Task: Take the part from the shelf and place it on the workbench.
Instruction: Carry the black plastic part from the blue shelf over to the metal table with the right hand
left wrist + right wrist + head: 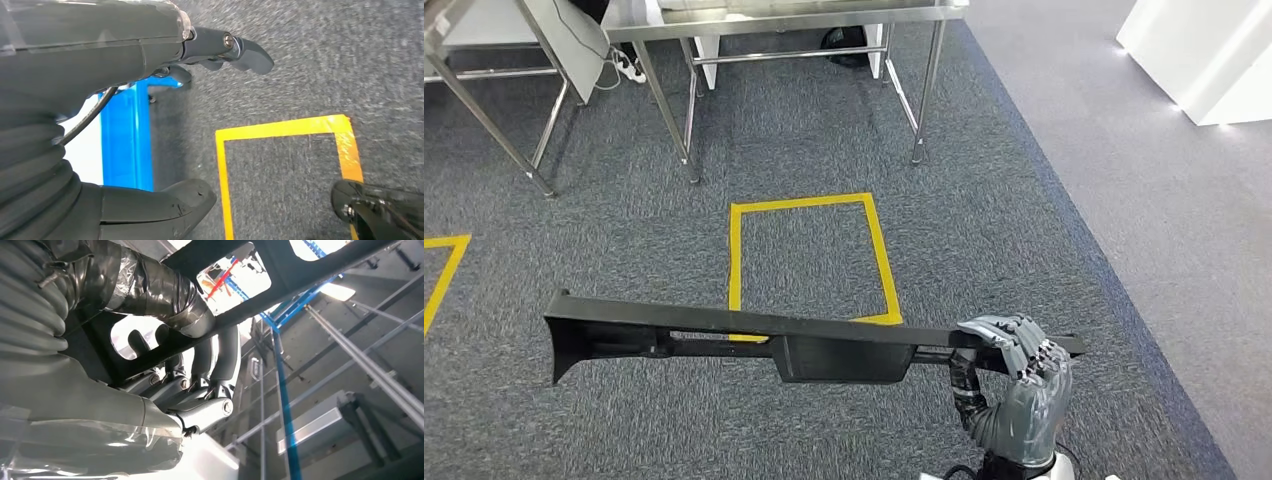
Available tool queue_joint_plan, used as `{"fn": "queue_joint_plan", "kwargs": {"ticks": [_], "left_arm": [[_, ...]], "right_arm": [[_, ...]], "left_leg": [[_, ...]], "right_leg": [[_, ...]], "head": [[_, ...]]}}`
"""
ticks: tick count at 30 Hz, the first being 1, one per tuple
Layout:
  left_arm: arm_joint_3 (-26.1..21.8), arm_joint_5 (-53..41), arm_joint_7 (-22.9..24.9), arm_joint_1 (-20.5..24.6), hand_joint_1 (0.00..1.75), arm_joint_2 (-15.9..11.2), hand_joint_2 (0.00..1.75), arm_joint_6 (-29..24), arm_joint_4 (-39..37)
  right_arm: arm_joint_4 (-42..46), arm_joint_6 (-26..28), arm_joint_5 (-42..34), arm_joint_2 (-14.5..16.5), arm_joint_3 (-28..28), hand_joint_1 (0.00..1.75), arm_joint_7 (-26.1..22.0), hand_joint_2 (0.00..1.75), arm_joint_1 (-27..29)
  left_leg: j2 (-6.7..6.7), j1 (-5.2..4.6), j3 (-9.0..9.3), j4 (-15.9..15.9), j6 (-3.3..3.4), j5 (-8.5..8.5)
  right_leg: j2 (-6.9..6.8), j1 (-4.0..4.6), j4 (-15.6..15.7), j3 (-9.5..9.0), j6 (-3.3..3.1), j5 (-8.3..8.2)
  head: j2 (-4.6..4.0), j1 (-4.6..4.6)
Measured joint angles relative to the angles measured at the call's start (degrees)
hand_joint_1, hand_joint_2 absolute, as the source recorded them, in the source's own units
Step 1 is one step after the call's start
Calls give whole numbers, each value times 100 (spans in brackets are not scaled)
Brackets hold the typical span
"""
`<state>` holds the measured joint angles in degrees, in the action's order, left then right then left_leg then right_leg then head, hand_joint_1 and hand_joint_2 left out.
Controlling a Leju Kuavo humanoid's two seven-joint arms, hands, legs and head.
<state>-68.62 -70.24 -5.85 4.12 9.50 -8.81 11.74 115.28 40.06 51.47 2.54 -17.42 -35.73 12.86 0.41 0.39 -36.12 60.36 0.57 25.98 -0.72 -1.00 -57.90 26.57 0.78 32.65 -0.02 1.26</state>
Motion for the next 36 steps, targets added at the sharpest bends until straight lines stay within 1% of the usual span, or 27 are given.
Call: {"fn": "queue_joint_plan", "kwargs": {"ticks": [2,3,5,7,8,9,10,12,13,14,16,17,18,20,22,23,24,25,26,27,28,29,30,31,33,34,36], "left_arm": [[-14,10,8,-6,0,-3,175,-7,0],[-16,5,19,-6,0,-6,175,-8,0],[-19,-12,53,3,0,-11,175,-3,1],[-19,-39,87,8,0,-12,175,14,1],[-19,-50,97,4,0,-12,175,23,0],[-19,-56,104,-2,0,-11,175,31,0],[-19,-57,110,-8,0,-9,175,37,0],[-20,-60,114,-20,0,13,175,58,-5],[-20,-64,105,-15,0,27,175,71,-9],[-21,-71,95,-8,0,40,175,82,-14],[-21,-96,74,16,0,49,175,98,-17],[-21,-108,69,20,0,47,175,103,-17],[-20,-121,67,23,0,45,175,105,-16],[-19,-145,68,30,0,48,175,99,-17],[-17,-165,71,26,0,54,175,93,-17],[-17,-170,74,17,0,55,175,90,-17],[-17,-172,79,5,0,54,175,86,-17],[-17,-172,86,-7,0,50,175,81,-17],[-17,-172,97,-22,0,44,175,74,-17],[-17,-170,112,-39,0,38,175,65,-17],[-17,-162,128,-46,0,31,175,51,-17],[-17,-145,142,-48,0,22,175,37,-16],[-20,-115,150,-43,0,10,175,20,-15],[-26,-82,148,-31,0,-1,175,6,-14],[-43,-20,126,-3,0,-19,175,-8,-12],[-50,-4,114,12,0,-24,175,-9,-12],[-55,11,98,29,0,-36,175,-10,-11]], "right_arm": [[51,1,10,3,1,175,-38,175,51],[76,1,19,4,2,175,-55,175,73],[125,2,40,4,11,175,-91,175,131],[161,1,48,5,24,175,-130,175,200],[167,1,50,5,27,175,-143,175,227],[175,0,51,6,29,175,-150,175,248],[185,0,54,7,30,175,-150,175,267],[209,0,88,6,32,175,-118,175,300],[219,-1,121,5,33,175,-87,175,315],[231,-1,161,4,34,175,-55,175,329],[264,-2,220,5,38,175,-5,175,355],[286,-1,238,8,40,175,13,175,370],[307,0,254,10,42,175,29,175,388],[345,2,290,19,44,175,52,175,428],[361,2,321,26,44,175,62,175,465],[362,2,327,28,44,175,63,175,483],[362,2,329,28,44,175,58,175,501],[362,2,326,28,44,175,47,175,515],[362,2,319,28,44,175,32,175,524],[361,2,304,28,44,175,12,175,527],[360,2,285,30,44,175,-6,175,529],[358,1,267,31,45,175,-20,175,526],[357,-1,251,33,45,175,-29,175,521],[358,-1,241,34,46,175,-31,175,512],[358,-2,228,34,46,175,-29,175,479],[358,-2,225,33,46,175,-29,175,463],[357,-2,223,31,46,175,-29,175,446]], "left_leg": [[-34,10,125,-36,103,37],[-45,12,211,-62,148,68],[-67,3,354,-102,212,152],[-105,-27,476,-109,236,263],[-122,-46,551,-109,240,324],[-134,-65,640,-110,243,391],[-143,-86,733,-112,245,459],[-165,-111,887,-127,240,596],[-178,-116,936,-139,224,656],[-191,-115,988,-164,203,697],[-196,-124,1072,-148,146,673],[-183,-126,1088,-67,119,631],[-166,-125,1031,112,85,592],[-131,-92,703,678,10,682],[-112,-32,249,1191,-78,1029],[-101,0,82,1280,-119,1199],[-91,30,-16,1214,-155,1258],[-82,60,-53,1009,-186,1149],[-72,88,-55,708,-207,859],[-55,104,-52,409,-216,497],[-37,106,-32,197,-198,218],[-23,97,-10,80,-160,32],[-16,84,11,52,-106,-8],[-26,74,71,49,-45,26],[-46,76,183,-9,62,50],[-52,76,238,-33,106,70],[-57,70,299,-60,164,126]], "right_leg": [[-2,-10,-181,8,57,-20],[5,-17,-413,123,70,-35],[24,-20,-1112,590,82,83],[36,-6,-1635,1103,76,384],[41,9,-1695,1265,60,462],[46,35,-1585,1345,20,413],[50,72,-1333,1349,-39,230],[90,176,-690,1266,-208,-431],[121,218,-471,1226,-271,-654],[148,247,-345,1197,-314,-796],[166,235,-225,1078,-330,-748],[160,213,-152,977,-337,-737],[151,187,-74,863,-349,-711],[127,142,29,663,-355,-644],[116,99,63,504,-333,-527],[119,77,69,418,-313,-458],[126,55,70,324,-288,-385],[131,35,69,221,-259,-307],[132,19,69,122,-226,-225],[133,10,51,25,-188,-138],[136,8,38,-43,-142,-55],[138,9,33,-103,-93,20],[142,11,4,-152,-43,53],[142,7,-23,-184,1,56],[129,-16,-304,-117,58,2],[121,-25,-555,25,70,30],[110,-29,-1207,491,94,288]], "head": [[1,1],[2,2],[1,6],[1,5],[1,6],[0,5],[0,6],[0,5],[0,8],[0,11],[1,19],[1,19],[2,18],[2,16],[2,15],[2,15],[1,15],[0,15],[0,16],[1,16],[1,17],[1,16],[0,17],[0,16],[1,18],[1,18],[0,18]]}}
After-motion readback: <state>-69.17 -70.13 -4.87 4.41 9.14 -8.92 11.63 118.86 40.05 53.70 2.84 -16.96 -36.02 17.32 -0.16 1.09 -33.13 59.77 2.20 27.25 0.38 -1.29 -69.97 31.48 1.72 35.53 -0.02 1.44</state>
